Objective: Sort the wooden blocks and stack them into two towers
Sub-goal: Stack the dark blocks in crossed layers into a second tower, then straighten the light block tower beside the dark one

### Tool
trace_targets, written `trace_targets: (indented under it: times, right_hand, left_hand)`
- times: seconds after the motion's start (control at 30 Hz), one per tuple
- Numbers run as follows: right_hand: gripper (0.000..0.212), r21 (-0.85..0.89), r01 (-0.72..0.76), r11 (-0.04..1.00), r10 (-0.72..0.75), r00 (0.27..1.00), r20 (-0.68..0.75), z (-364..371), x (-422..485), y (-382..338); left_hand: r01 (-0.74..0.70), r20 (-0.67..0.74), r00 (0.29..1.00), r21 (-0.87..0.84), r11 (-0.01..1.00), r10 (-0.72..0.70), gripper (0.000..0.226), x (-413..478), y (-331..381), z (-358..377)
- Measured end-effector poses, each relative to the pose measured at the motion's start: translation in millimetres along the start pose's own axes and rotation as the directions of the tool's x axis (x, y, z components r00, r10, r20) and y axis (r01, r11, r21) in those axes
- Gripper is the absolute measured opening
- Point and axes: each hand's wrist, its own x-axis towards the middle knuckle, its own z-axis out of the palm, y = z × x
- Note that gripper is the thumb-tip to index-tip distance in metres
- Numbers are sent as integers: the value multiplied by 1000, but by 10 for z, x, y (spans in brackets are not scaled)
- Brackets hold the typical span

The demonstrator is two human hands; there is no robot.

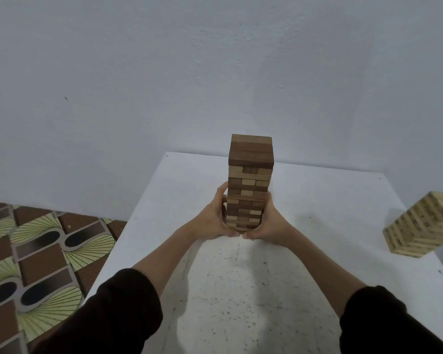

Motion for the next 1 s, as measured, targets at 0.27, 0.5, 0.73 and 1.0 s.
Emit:
trace_targets:
  times: [0.27, 0.5, 0.73, 1.0]
  right_hand:
    - [112, -15, 0, 1000, 0, 1000, 8, -3, -1, 12]
    - [129, -70, -120, 990, 120, 993, -1, -29, -102, -39]
    - [117, -146, -266, 953, 247, 959, -137, -164, -480, -28]
    - [26, -177, -267, 947, 150, 859, -490, -495, -1272, 116]
  left_hand:
    - [16, 7, 1000, 11, 1000, -16, 114, -22, 16, 8]
    - [163, -78, 985, 96, 982, -156, 122, -104, -19, 56]
    - [254, -464, 853, -31, 967, -239, 77, -521, 90, 408]
    - [103, -499, 864, 45, 994, -67, 33, -910, 242, 1106]
